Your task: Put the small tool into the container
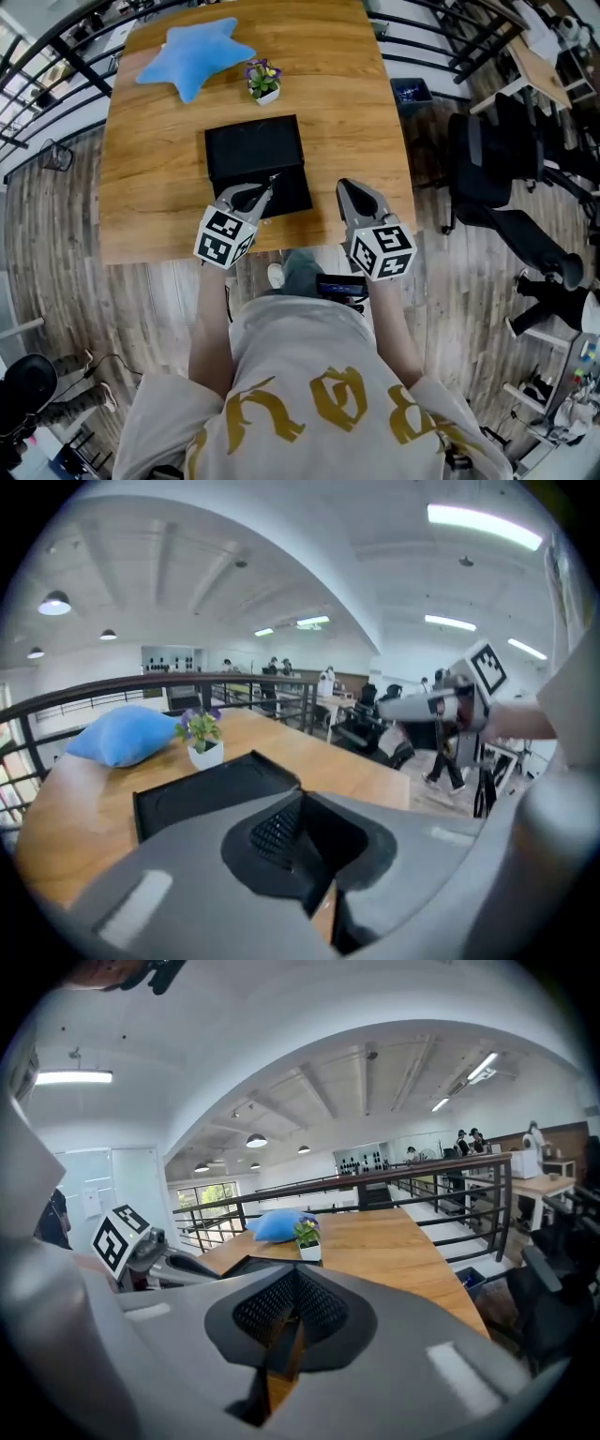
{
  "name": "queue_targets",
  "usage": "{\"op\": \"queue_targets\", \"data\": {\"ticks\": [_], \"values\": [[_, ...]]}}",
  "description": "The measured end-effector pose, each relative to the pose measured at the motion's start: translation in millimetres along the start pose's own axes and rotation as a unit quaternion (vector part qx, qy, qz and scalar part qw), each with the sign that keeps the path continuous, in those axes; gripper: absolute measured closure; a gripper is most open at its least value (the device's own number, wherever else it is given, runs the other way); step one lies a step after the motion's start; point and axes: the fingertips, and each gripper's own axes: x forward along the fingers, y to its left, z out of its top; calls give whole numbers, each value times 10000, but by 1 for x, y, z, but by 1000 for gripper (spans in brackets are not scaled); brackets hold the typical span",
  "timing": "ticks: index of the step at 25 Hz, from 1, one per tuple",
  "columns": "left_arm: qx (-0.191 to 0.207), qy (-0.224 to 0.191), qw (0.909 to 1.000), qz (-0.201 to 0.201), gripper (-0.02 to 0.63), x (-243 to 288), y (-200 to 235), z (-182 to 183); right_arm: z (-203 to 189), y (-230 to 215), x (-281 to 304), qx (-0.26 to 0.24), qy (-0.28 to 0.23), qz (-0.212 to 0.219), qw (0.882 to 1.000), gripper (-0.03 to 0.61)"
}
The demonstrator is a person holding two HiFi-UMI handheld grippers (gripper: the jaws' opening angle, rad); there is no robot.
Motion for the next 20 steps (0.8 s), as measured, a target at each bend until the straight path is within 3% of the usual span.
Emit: {"op": "queue_targets", "data": {"ticks": [2,4,8,20], "values": [[-418,-728,9965,45,608,-13,-3,31,5,8,-6,-73,-101,-2,9999,555],[-819,-1393,9868,71,611,-27,-4,58,8,13,-12,-140,-195,-3,9997,555],[-1091,-2142,9704,215,611,-51,-1,90,13,24,-17,-231,-305,21,9993,555],[-1169,-2050,9713,307,613,-63,-4,70,12,34,-25,-269,-349,63,9990,555]]}}
